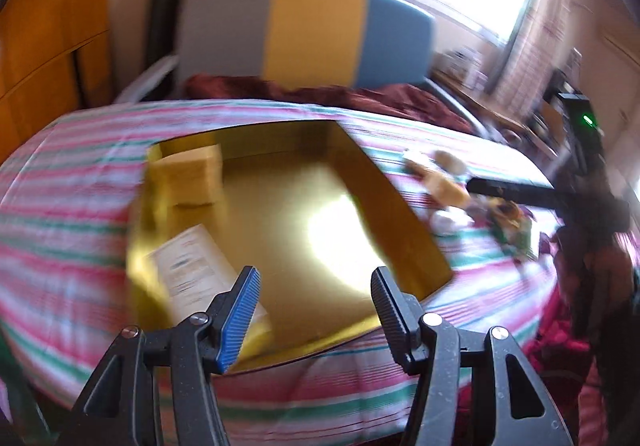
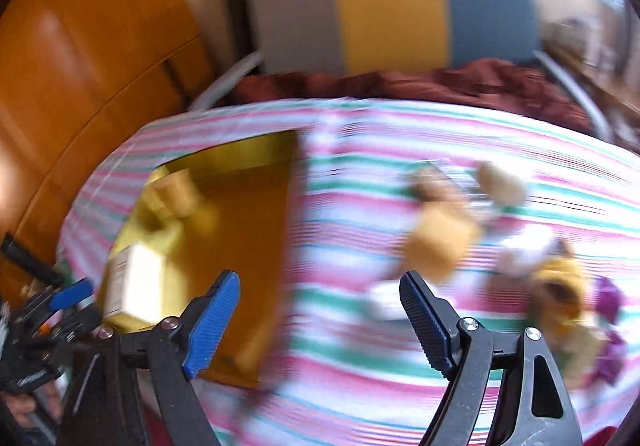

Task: Organize objects

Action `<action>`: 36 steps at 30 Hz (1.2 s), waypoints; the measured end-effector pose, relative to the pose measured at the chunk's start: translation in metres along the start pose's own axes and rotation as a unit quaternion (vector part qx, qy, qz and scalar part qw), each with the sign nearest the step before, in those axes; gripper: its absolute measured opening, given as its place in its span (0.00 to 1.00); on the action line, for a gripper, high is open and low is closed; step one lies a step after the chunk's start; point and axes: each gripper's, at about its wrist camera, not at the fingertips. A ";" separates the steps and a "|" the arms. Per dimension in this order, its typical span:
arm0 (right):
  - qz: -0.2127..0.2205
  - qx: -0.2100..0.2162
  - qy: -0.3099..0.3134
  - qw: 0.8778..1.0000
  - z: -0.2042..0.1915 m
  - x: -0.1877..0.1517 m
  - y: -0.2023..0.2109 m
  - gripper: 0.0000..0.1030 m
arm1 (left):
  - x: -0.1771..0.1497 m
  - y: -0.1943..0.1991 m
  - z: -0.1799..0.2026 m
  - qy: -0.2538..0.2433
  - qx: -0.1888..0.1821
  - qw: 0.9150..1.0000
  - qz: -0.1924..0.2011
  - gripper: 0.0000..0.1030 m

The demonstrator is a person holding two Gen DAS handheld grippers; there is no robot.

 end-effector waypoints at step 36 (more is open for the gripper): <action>0.072 -0.074 -0.153 0.983 0.135 -0.025 0.031 0.87 | -0.009 -0.176 0.183 -0.143 -0.033 0.982 -0.117 0.38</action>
Point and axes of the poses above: each gripper's, at about its wrist camera, not at the fingertips, and y roughly against the way its jaws point, z to its right, x to its top, and after that the axes turned 12 degrees about y, right-handed
